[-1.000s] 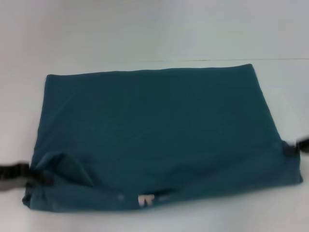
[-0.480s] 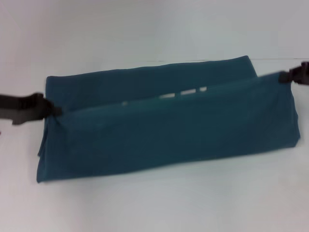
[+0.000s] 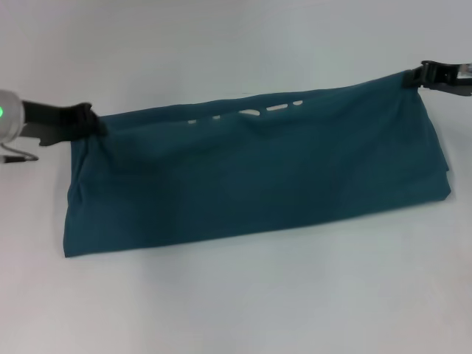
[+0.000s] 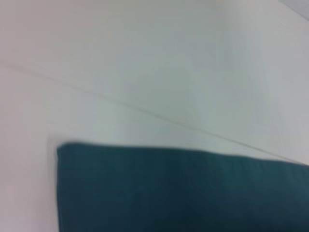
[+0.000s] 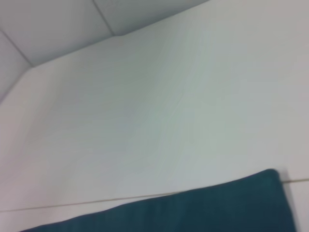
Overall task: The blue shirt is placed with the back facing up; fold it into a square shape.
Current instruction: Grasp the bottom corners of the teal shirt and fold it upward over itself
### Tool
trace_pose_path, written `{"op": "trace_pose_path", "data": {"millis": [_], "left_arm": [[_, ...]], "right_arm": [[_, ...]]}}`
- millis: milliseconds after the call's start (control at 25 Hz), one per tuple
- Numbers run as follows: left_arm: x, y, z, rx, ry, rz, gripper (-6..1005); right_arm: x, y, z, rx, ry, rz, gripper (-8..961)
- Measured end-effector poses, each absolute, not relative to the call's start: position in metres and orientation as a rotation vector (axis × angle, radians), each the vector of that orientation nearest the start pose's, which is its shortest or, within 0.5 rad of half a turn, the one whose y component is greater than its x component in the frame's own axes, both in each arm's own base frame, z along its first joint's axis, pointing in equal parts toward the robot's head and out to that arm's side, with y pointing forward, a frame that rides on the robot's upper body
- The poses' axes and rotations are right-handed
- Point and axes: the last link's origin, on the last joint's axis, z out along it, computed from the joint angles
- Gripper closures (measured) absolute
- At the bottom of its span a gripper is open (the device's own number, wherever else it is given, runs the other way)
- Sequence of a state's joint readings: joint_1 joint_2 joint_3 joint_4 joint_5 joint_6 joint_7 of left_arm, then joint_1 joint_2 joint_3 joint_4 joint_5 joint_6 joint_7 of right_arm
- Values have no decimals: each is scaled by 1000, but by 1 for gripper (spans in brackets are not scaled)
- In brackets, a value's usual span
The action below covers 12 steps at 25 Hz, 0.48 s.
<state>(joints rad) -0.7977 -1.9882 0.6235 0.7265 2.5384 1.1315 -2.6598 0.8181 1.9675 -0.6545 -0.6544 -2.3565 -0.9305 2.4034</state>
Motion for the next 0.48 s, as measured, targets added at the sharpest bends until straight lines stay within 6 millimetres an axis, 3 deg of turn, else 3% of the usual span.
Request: {"op": "trace_pose_path", "data": {"millis": [480], "left_arm": [[-264, 464, 48, -1768, -1571, -356, 938]], "right_arm": [[250, 490, 42, -1799, 1273, 392, 832]]}}
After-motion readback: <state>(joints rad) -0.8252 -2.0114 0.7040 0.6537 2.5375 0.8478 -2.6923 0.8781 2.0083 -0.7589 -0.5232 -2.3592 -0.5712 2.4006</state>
